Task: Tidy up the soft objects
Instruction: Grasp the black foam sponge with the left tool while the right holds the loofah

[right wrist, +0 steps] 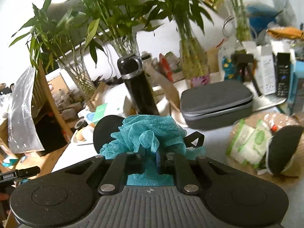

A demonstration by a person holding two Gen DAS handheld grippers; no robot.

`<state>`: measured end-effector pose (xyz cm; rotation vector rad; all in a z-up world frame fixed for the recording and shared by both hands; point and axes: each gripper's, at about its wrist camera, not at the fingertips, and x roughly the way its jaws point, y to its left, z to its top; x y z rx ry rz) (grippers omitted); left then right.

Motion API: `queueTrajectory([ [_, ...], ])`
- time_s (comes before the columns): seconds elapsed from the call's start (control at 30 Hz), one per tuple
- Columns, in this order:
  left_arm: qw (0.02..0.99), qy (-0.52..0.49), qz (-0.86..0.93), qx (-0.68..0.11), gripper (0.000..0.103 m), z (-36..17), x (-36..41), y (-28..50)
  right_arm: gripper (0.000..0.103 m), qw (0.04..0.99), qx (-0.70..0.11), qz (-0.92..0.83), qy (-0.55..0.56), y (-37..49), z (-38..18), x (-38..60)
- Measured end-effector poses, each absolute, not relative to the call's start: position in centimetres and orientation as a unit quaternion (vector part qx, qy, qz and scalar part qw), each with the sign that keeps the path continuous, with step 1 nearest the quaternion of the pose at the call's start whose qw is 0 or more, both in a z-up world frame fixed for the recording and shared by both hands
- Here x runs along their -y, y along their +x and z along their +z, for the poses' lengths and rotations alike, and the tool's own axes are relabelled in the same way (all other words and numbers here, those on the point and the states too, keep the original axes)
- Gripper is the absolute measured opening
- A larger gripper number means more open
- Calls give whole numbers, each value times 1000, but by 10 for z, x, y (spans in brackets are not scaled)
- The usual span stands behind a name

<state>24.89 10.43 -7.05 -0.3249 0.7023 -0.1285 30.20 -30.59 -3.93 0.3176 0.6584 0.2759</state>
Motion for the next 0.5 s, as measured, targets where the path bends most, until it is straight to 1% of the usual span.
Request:
queueTrajectory([
  [0.13,919,-141,-68,-361,103,-61,-93,257,12,928,-311,126,164,293,-37,307],
  [0.37,914,-47,-85,-393,103,-29,-54,275,11,933,-301,135,142,279,-30,303],
  [0.5,899,-8,-93,-428,103,-19,-32,292,11,936,-298,126,140,277,-26,306],
])
